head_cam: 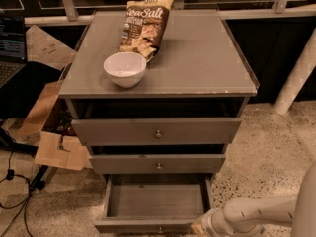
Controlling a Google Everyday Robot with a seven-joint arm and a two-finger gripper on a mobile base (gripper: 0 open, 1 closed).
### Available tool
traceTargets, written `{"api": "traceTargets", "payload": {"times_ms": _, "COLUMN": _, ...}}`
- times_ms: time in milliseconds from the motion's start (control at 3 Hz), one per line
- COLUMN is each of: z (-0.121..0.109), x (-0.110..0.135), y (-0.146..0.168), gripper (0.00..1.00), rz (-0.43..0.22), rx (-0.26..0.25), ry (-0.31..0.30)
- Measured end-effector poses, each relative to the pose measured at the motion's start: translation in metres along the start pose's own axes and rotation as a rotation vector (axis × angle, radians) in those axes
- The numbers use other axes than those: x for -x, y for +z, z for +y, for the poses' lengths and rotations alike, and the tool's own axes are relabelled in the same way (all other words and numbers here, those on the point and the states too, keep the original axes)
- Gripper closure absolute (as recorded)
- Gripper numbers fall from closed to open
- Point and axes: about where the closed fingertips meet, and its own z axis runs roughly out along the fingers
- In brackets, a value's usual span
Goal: Close bottom drawer
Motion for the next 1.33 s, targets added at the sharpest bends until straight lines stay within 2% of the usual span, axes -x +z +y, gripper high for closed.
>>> {"api": "traceTargets", "payload": {"times_ms": 667, "z": 0.001, "x": -0.008, "y": 0.004, "gripper": 1.0, "rz": -0.02, "rx": 0.015, "ry": -0.003}}
{"api": "traceTargets", "payload": {"times_ms": 1000, "z": -0.001, "x": -0.019, "y": 0.015, "gripper": 1.0, "rz": -0.061, "rx": 0.045, "ry": -0.007}}
{"api": "traceTargets", "payload": {"times_ms": 1333, "z": -0.005, "x": -0.026, "y": 0.03, "gripper": 1.0, "rz": -0.073, "rx": 0.053, "ry": -0.007}}
